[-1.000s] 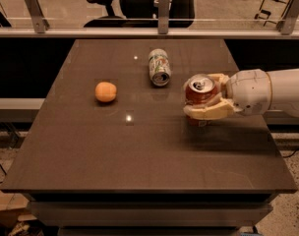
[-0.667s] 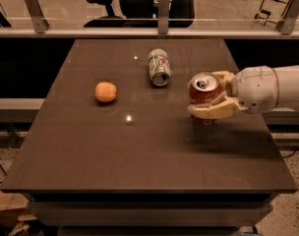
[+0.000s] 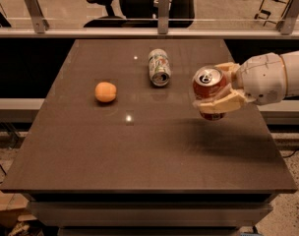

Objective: Knock coke can over

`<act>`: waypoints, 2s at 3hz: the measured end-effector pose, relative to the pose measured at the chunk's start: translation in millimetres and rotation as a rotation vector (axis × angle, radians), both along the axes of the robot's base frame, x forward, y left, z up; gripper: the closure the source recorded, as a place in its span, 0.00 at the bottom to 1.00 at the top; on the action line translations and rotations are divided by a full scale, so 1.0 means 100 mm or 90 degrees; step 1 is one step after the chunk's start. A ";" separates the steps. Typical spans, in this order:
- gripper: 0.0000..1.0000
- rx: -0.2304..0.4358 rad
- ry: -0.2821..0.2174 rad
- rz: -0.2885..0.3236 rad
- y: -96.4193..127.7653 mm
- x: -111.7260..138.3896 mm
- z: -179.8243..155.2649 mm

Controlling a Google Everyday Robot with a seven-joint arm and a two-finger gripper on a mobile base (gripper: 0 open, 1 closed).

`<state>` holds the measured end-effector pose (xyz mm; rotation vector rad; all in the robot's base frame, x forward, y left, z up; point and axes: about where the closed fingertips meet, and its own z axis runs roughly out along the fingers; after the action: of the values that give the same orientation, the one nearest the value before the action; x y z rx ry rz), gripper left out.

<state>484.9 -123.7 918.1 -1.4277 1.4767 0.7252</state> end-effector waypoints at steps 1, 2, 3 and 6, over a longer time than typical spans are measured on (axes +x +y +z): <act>1.00 -0.057 -0.012 -0.005 -0.06 0.01 0.12; 1.00 -0.125 -0.024 -0.009 -0.11 0.03 0.23; 1.00 -0.206 -0.032 -0.022 -0.19 0.04 0.33; 1.00 -0.385 0.003 -0.056 -0.41 -0.02 0.23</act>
Offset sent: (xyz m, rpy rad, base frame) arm 0.0071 -0.0256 0.0354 -0.3330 -0.0582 -0.0317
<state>483.3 -164.2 941.0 -1.7833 1.8418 0.2244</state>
